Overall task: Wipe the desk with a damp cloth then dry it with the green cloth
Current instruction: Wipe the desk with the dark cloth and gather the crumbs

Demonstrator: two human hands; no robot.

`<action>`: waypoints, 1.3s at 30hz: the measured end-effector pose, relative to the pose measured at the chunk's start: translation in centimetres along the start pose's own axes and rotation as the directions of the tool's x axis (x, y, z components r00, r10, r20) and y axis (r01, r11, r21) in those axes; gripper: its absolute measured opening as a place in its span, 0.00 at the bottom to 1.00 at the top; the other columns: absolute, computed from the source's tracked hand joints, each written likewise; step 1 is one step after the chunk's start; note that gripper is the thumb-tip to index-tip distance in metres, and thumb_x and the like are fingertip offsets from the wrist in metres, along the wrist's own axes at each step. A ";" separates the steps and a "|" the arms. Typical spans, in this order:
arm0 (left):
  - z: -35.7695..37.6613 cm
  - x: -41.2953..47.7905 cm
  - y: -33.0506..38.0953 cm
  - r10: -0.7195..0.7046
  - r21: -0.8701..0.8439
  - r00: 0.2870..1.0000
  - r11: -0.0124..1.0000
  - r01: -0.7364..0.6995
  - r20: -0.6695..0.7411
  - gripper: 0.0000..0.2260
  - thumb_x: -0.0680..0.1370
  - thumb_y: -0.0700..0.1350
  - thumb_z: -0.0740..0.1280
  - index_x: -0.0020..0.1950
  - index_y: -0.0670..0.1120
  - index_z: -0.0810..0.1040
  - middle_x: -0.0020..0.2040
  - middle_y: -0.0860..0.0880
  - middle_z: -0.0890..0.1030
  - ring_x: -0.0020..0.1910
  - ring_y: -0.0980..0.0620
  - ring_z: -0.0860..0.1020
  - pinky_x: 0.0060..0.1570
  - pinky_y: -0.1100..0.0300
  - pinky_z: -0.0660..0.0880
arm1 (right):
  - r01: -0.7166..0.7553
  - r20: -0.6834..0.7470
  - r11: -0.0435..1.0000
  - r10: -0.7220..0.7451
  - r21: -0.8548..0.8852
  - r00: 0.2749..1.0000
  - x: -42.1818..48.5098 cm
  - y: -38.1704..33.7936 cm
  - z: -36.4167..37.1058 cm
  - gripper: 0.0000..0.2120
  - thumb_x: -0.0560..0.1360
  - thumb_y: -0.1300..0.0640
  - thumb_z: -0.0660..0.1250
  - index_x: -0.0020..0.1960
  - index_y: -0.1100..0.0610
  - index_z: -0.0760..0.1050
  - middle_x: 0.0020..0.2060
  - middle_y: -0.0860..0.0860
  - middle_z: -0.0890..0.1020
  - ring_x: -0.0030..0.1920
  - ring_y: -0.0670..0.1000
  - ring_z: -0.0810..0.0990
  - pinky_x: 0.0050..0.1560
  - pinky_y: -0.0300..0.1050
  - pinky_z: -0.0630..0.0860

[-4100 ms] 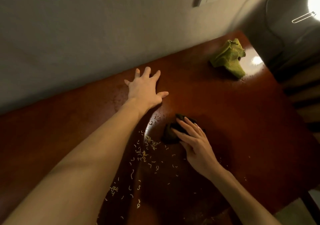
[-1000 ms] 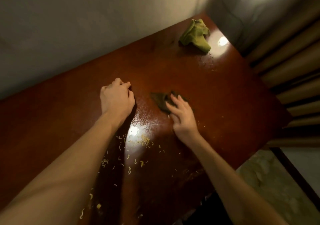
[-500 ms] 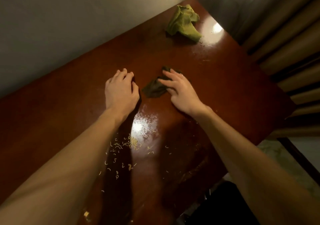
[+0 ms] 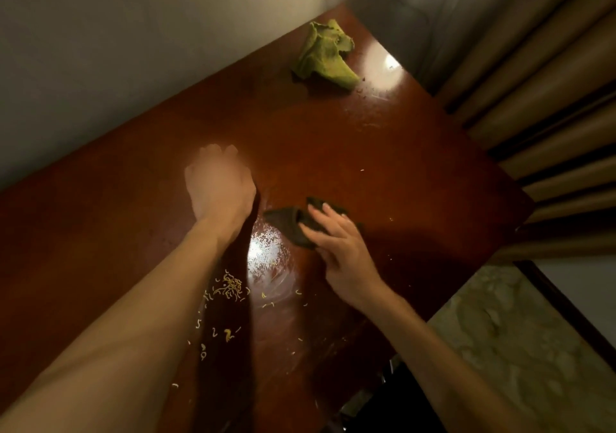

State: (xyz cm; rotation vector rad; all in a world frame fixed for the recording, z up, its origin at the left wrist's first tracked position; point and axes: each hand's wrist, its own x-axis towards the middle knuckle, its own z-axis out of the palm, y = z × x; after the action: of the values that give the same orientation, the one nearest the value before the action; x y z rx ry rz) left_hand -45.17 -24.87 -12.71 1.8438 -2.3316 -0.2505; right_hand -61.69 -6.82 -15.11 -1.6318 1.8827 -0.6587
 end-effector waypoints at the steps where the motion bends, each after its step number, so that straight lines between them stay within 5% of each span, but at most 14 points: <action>1: 0.2 -0.1 0.2 -0.016 -0.005 1.000 1.000 0.016 -0.004 0.16 0.82 0.48 0.61 0.67 0.44 0.78 0.63 0.40 0.77 0.63 0.39 0.77 0.66 0.40 0.70 | -0.002 0.012 1.000 0.002 0.005 1.000 -0.6 -0.4 0.5 0.30 0.76 0.72 0.66 0.72 0.48 0.76 0.78 0.48 0.66 0.81 0.51 0.56 0.81 0.57 0.50; 11: 2.7 -0.2 1.3 -0.086 -0.054 0.996 0.995 0.084 -0.030 0.20 0.85 0.48 0.57 0.77 0.46 0.71 0.79 0.43 0.68 0.81 0.41 0.60 0.78 0.41 0.58 | 0.092 0.038 0.984 -0.088 -0.150 0.995 11.9 -0.5 -2.5 0.27 0.80 0.66 0.63 0.75 0.46 0.73 0.80 0.49 0.65 0.82 0.51 0.55 0.82 0.50 0.47; 17: 3.2 -0.3 3.4 0.093 -0.081 0.995 0.993 -0.091 0.022 0.21 0.85 0.49 0.57 0.78 0.52 0.70 0.82 0.47 0.65 0.83 0.45 0.58 0.80 0.41 0.53 | 0.062 0.127 0.978 -0.037 -0.198 0.991 17.9 3.7 -8.7 0.26 0.81 0.66 0.61 0.74 0.46 0.73 0.81 0.48 0.62 0.82 0.52 0.54 0.80 0.49 0.50; 21: 3.3 0.0 5.3 0.221 -0.099 0.973 0.972 -0.214 0.068 0.21 0.85 0.50 0.57 0.79 0.53 0.71 0.82 0.49 0.65 0.83 0.48 0.57 0.81 0.42 0.52 | -0.039 0.109 0.991 0.053 -0.128 0.993 15.4 7.5 -11.6 0.25 0.82 0.68 0.61 0.74 0.48 0.74 0.81 0.49 0.62 0.82 0.52 0.51 0.77 0.40 0.44; 25: 3.2 -0.3 7.0 0.269 -0.132 0.958 0.958 -0.255 0.096 0.21 0.84 0.48 0.59 0.78 0.53 0.71 0.82 0.49 0.65 0.83 0.48 0.57 0.81 0.41 0.51 | -0.080 0.064 0.990 0.088 -0.117 0.994 10.1 7.7 -11.2 0.26 0.81 0.69 0.63 0.74 0.49 0.74 0.80 0.50 0.63 0.82 0.53 0.51 0.80 0.48 0.42; 29: 2.8 -0.1 7.6 0.231 -0.139 0.969 0.966 -0.217 0.093 0.21 0.83 0.44 0.60 0.77 0.52 0.73 0.80 0.49 0.68 0.82 0.46 0.60 0.81 0.42 0.54 | -0.036 0.009 0.993 0.037 -0.113 0.999 3.6 4.8 -6.4 0.31 0.73 0.74 0.68 0.71 0.51 0.77 0.77 0.55 0.69 0.80 0.59 0.61 0.80 0.59 0.52; 32: 2.2 0.4 7.3 0.252 -0.131 0.963 0.962 -0.239 0.097 0.21 0.83 0.42 0.60 0.76 0.52 0.74 0.79 0.48 0.70 0.81 0.45 0.63 0.80 0.43 0.58 | -0.051 -0.036 0.986 0.046 -0.156 0.998 0.0 1.8 -2.5 0.35 0.71 0.76 0.70 0.72 0.51 0.75 0.76 0.55 0.70 0.79 0.58 0.62 0.80 0.59 0.56; 37: 1.5 1.8 6.4 0.341 -0.080 0.935 0.939 -0.334 0.097 0.21 0.80 0.42 0.63 0.73 0.50 0.79 0.74 0.46 0.76 0.74 0.42 0.73 0.72 0.44 0.71 | 0.009 -0.052 0.996 -0.014 -0.091 0.999 2.2 2.8 -3.8 0.23 0.78 0.65 0.62 0.70 0.52 0.77 0.76 0.56 0.71 0.79 0.59 0.64 0.79 0.64 0.58; 39: 1.5 2.0 6.5 0.351 -0.062 0.935 0.935 -0.348 0.055 0.18 0.80 0.44 0.64 0.69 0.49 0.82 0.70 0.45 0.80 0.67 0.41 0.79 0.67 0.44 0.74 | -0.019 -0.028 0.994 0.016 -0.109 0.999 5.0 5.1 -6.1 0.26 0.77 0.69 0.63 0.71 0.51 0.78 0.77 0.55 0.69 0.80 0.58 0.61 0.80 0.63 0.55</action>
State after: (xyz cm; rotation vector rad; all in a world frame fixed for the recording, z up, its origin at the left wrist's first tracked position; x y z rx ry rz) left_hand -52.09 -25.27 -12.62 1.3808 -2.6160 -0.3230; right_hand -70.02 -11.06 -14.65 -1.6800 1.9814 -0.5824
